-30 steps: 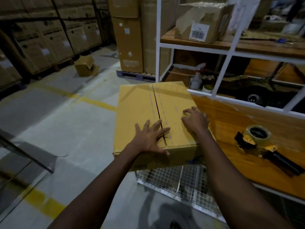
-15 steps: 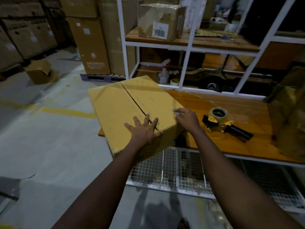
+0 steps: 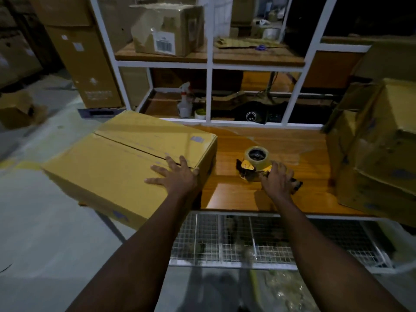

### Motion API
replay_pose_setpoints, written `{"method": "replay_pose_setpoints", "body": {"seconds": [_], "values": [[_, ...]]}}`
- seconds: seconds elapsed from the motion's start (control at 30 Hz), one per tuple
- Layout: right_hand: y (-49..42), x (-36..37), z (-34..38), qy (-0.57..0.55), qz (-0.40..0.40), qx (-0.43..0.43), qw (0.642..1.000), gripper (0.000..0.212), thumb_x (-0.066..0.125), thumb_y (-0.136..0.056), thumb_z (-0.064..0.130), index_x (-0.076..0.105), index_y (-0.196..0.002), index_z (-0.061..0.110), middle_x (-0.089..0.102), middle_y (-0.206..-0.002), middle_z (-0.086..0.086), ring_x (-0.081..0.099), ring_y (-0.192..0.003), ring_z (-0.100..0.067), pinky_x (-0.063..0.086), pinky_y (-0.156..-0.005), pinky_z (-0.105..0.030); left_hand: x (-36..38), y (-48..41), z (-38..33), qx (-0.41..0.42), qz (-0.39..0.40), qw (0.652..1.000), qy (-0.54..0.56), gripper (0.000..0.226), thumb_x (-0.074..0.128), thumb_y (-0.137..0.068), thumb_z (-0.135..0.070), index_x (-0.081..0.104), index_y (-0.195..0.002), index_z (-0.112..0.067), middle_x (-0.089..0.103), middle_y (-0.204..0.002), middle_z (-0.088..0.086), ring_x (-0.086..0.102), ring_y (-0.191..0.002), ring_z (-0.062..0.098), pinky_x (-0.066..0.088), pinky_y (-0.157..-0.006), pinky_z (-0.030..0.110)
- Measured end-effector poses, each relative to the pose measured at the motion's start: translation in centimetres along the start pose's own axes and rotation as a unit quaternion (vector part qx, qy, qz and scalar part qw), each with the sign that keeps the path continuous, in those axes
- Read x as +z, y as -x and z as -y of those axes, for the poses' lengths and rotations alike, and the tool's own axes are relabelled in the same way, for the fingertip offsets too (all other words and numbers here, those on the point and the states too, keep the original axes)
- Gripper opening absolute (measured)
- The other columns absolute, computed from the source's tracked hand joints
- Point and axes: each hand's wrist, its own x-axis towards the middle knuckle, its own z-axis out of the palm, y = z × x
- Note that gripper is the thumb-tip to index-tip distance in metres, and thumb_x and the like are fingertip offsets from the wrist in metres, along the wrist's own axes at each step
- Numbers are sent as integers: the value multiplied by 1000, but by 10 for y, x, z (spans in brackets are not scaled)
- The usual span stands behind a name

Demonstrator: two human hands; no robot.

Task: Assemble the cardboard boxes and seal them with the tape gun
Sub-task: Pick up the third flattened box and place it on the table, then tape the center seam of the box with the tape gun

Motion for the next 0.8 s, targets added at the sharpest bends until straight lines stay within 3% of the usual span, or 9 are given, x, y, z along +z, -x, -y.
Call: {"method": "replay_pose_setpoints", "body": {"seconds": [0.17,0.4,0.5,0.67,0.8], "values": [[-39,8,-37,29,59,-3,998,68,62,-91,44,30,-147,22,28,-153,-10,21,-139,-42,25,-106,-65,10,-15,-66,-30,-3,999,18,76,27,-96,-65,10,-157,-24,-11,-161,25,-14,-137,65,-5,-93,87],[-75,24,-62,65,74,-49,994,44,62,-92,44,50,-128,22,40,-137,-11,37,-124,-40,38,-95,-54,19,-34,-129,-63,-10,998,26,69,29,-99,-58,10,-157,-26,-13,-160,28,-15,-139,61,-7,-97,85],[-91,26,-69,79,59,-62,993,32,55,-96,35,52,-126,25,47,-132,-9,40,-121,-38,33,-96,-52,23,-39,-142,-76,-17,997,24,68,30,-99,-57,11,-157,-26,-12,-160,28,-16,-140,60,-7,-98,85],[-109,31,-68,114,98,-59,987,39,53,-96,36,43,-134,29,49,-138,-9,36,-127,-43,15,-106,-69,28,-51,-160,-97,-13,995,26,69,30,-98,-59,12,-157,-29,-11,-160,28,-15,-139,61,-11,-92,85],[-112,32,-68,105,92,-65,988,42,53,-96,37,43,-136,29,50,-136,-9,39,-125,-42,20,-104,-65,33,-58,-165,-109,-15,994,27,68,32,-97,-60,15,-155,-30,-10,-160,29,-15,-139,61,-13,-90,85]]}}
